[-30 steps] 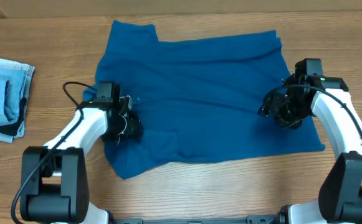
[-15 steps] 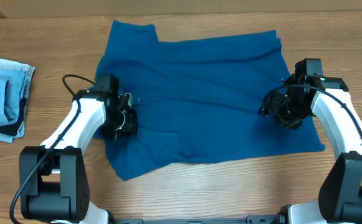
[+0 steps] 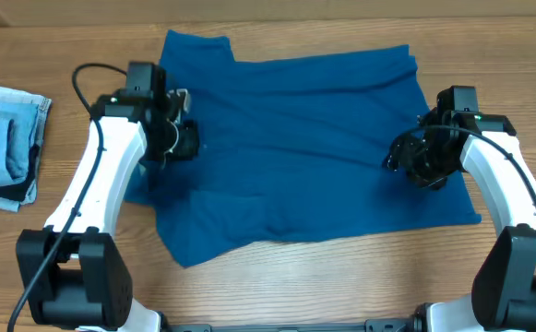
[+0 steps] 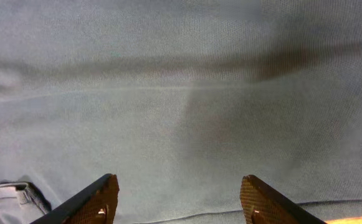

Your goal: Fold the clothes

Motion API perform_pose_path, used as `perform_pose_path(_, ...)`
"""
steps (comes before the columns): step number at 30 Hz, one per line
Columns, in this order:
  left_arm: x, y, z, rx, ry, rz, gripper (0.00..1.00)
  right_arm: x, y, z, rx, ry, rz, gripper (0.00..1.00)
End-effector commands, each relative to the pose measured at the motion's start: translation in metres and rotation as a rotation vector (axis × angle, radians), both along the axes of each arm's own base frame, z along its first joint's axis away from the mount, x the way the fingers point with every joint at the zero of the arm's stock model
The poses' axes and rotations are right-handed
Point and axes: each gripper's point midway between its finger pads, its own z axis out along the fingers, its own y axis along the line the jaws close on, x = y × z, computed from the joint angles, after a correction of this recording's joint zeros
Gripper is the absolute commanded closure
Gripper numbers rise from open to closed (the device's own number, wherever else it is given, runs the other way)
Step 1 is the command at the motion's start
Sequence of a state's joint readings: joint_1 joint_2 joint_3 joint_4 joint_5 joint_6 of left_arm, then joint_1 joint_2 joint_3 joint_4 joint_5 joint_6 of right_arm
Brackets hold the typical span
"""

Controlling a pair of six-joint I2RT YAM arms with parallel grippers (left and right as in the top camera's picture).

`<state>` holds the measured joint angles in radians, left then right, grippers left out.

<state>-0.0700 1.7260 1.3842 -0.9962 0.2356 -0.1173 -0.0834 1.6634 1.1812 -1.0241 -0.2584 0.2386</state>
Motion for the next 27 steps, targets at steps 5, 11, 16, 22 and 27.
perform_pose_path(5, -0.043, 0.0, -0.047, -0.039, 0.144, -0.013, 0.45, -0.001, 0.002, 0.003, 0.004, -0.009, 0.005, 0.33)
perform_pose_path(11, -0.068, -0.004, -0.097, -0.12, 0.189, 0.003, 0.39, -0.001, 0.002, 0.003, 0.005, -0.009, 0.005, 0.33)
perform_pose_path(16, -0.073, -0.003, -0.112, -0.116, 0.17, 0.0, 0.41, -0.002, 0.002, 0.002, 0.005, -0.004, 0.005, 0.33)
perform_pose_path(22, -0.073, -0.005, -0.112, -0.126, 0.164, -0.003, 0.74, -0.002, 0.002, 0.002, 0.005, -0.004, 0.005, 0.33)
perform_pose_path(27, -0.066, -0.004, -0.096, -0.12, 0.173, -0.012, 0.77, -0.003, 0.002, 0.002, 0.005, -0.001, 0.005, 0.33)
